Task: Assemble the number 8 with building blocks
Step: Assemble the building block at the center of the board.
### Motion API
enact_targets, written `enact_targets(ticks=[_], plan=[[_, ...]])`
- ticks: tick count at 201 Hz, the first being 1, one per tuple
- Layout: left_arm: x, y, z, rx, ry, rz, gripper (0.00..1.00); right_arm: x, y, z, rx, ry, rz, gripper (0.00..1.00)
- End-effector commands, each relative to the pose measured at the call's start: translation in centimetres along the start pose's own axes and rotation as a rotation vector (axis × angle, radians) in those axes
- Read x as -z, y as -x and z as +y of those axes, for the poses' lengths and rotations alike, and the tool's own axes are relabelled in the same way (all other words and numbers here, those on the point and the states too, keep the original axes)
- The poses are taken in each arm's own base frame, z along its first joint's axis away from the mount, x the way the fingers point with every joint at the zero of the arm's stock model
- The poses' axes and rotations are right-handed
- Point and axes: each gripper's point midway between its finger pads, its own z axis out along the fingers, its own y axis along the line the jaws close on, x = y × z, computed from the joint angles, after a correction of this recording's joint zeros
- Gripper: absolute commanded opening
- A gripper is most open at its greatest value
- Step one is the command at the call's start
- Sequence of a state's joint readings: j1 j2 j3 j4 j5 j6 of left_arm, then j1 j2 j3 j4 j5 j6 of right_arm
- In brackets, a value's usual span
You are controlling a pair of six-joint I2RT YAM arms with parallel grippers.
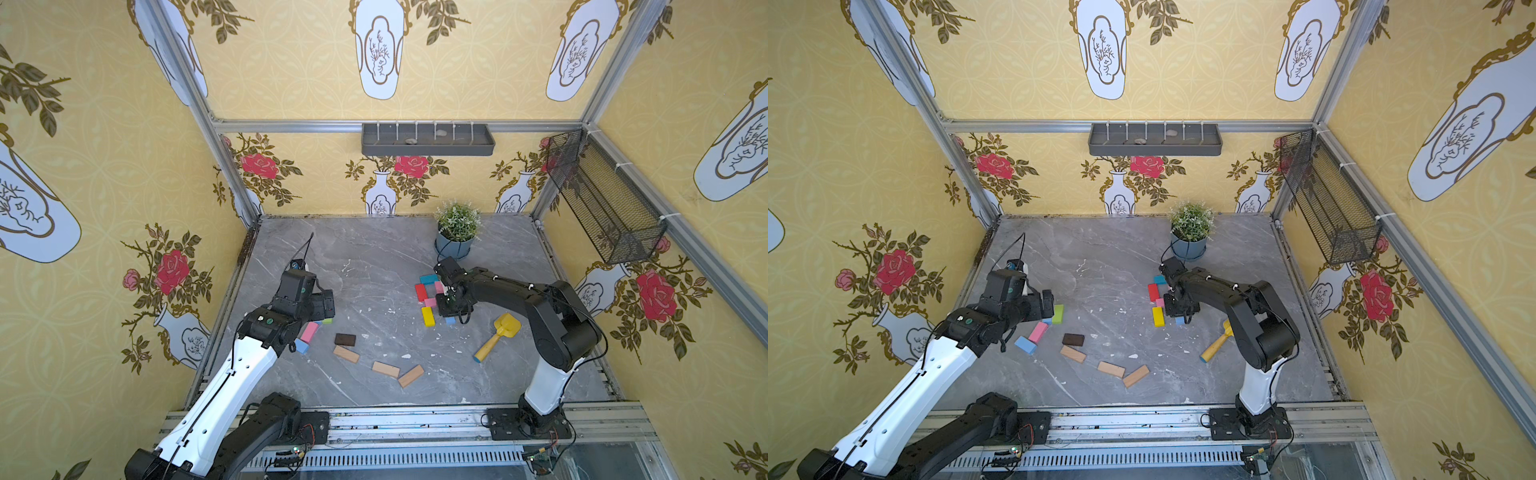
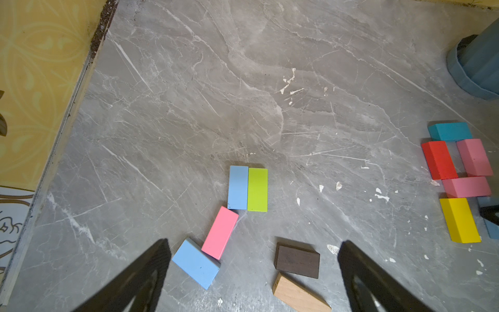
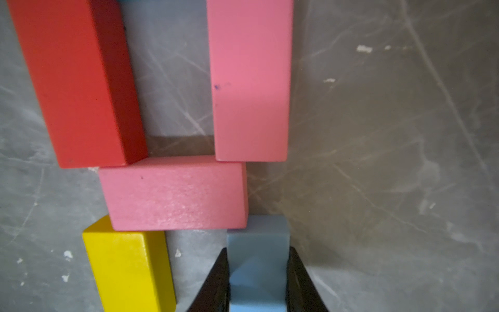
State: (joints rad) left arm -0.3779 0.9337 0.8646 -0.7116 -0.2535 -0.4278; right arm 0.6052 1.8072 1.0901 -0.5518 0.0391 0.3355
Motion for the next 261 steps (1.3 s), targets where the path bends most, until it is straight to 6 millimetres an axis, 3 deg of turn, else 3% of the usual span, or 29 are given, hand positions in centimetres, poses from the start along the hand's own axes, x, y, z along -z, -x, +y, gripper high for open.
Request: enact_targets(ticks=[1,94,119,155,210,232,261], plan=[[-0.1,0.2,-0.2,0.004,-0.007,-0.009,1.0,-0.5,-0.3,-0.5,0.007,-0.023,0.009,0.33],[-0.2,0.1,-0.1,0.003,-0.006,-0.008,1.0,0.5,-0.4,-0.5,-0.011,-0.015,-0.006,0.56],[-0.3,0.0,-0.4,0.004,-0.02,0.001,1.0,2.2,0.0,0.1,-0.022,0.02,-0.041,0.61],[-0.6,-0.9,-1.9,-0.014,-0.093,0.065,1.0,6.8,1.3,1.1,-0.044,0.104,-0.155,0.76],[-1.4,-5.9,-4.6,-0.013,-0.192,0.292,1.0,12.6,1.8,0.8,-0.069,0.182,-0.323,0.84],[-1.6,-8.4,-6.0,-0.084,-0.186,0.386,1.0,13.7,1.6,0.5,-0.077,0.196,-0.358,0.84],[-2.6,-10.5,-5.9,-0.165,-0.097,0.484,1.0,14.0,1.3,0.5,-0.075,0.208,-0.368,0.84]])
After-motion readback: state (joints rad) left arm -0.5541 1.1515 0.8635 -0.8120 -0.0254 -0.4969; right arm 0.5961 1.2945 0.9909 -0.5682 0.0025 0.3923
